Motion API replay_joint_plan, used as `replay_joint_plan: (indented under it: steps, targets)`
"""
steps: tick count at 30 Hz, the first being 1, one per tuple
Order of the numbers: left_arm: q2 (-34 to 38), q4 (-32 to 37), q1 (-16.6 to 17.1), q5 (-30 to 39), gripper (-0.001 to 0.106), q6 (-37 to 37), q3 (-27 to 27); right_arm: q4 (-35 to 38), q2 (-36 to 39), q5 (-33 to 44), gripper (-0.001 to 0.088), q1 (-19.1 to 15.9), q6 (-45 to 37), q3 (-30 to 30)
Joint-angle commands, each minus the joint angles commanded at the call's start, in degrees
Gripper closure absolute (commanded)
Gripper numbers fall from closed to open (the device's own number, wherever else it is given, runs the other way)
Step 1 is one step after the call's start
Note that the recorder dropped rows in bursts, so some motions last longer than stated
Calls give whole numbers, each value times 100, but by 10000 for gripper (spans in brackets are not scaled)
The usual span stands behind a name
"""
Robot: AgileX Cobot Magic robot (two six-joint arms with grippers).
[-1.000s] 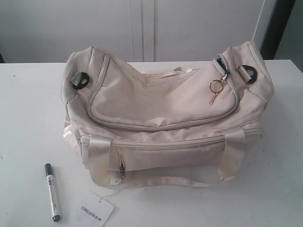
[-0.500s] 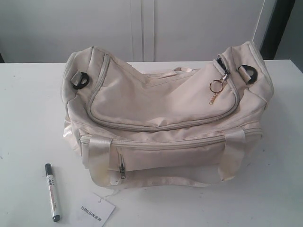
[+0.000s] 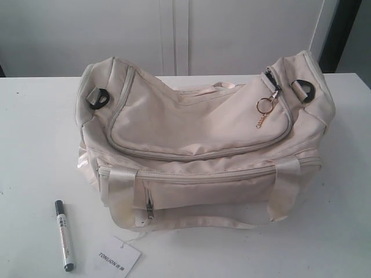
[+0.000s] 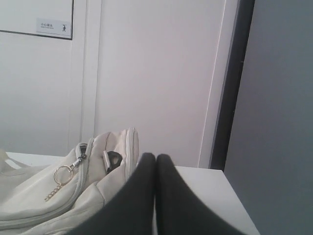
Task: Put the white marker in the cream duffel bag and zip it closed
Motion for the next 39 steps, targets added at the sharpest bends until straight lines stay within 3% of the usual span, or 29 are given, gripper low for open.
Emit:
replay_joint_plan:
  steps: [7,15,39]
  targets:
    - [0,0,0,0,1053,0,0,47,1015,672,868,0,249,-628]
    - [0,0,0,0,1053,0,0,120,2210,934,868,0,249,-1321]
    - [0,0,0,0,1053,0,0,373,4006,2366,868,0,240,-2953]
